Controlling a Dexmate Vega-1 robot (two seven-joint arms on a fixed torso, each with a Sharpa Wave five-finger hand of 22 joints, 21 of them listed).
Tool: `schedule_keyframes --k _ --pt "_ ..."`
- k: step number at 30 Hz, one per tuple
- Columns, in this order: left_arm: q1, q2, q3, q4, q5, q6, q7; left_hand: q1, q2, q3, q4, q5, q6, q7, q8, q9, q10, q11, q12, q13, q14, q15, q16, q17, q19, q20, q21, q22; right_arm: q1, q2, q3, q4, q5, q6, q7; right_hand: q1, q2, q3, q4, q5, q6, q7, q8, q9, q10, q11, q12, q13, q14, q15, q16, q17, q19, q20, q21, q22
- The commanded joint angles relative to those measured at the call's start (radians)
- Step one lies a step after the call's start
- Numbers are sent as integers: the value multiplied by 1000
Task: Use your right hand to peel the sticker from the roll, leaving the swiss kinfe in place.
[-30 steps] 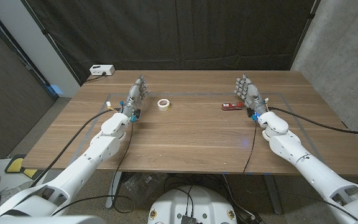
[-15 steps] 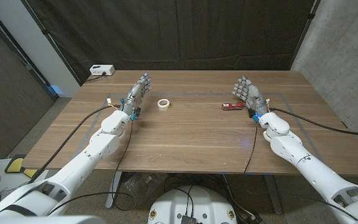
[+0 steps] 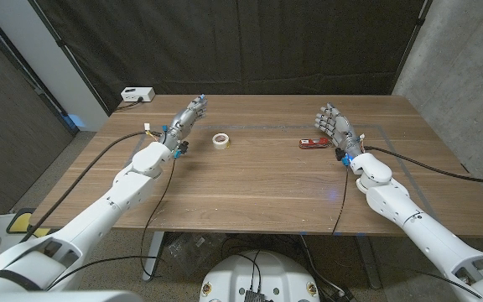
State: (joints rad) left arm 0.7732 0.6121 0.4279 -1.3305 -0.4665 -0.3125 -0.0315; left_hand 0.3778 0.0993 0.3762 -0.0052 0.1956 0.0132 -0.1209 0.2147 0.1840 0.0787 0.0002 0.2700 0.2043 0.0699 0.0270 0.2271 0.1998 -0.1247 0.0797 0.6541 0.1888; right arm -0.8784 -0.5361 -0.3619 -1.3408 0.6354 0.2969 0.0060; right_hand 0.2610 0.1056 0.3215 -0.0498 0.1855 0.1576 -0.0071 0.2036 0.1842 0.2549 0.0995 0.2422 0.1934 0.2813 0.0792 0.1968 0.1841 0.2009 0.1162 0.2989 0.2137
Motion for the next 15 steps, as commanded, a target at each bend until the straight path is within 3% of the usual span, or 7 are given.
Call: schedule_keyframes --k 1,8,12,15 --pt "-3 77 9 -65 114 16 7 9 8 7 -7 -4 27 0 11 3 20 -3 5 1 23 -4 9 0 8 13 4 3 -37 -19 7 -56 -5 -2 -15 0 10 6 -3 5 15 0 8 1 16 -1 8 2 14 3 5 4 0 1 -4 0" --pt "1 131 5 -122 173 35 13 20 16 16 -12 -8 87 14 24 3 59 -10 10 0 51 -12 15 1 26 16 7 3 -55 -26 9 -85 -5 -6 -24 -6 13 7 1 5 34 2 12 2 40 5 15 2 26 4 8 5 4 4 -3 0" --pt "7 161 -3 -165 186 77 16 39 53 42 -6 -12 201 45 48 3 134 -8 23 -2 95 -21 24 2 53 26 13 4 -63 -28 8 -96 -6 -3 -23 -10 15 8 3 6 48 2 14 2 50 12 18 2 41 5 12 6 7 6 -2 0" --pt "2 186 -3 -185 194 99 -3 47 59 52 -5 -14 233 58 51 3 171 -13 30 -3 116 -25 29 2 68 29 17 4 -66 -32 7 -102 -1 -6 -14 -12 16 9 4 6 55 2 15 2 66 14 23 2 49 4 14 6 9 6 -1 1"
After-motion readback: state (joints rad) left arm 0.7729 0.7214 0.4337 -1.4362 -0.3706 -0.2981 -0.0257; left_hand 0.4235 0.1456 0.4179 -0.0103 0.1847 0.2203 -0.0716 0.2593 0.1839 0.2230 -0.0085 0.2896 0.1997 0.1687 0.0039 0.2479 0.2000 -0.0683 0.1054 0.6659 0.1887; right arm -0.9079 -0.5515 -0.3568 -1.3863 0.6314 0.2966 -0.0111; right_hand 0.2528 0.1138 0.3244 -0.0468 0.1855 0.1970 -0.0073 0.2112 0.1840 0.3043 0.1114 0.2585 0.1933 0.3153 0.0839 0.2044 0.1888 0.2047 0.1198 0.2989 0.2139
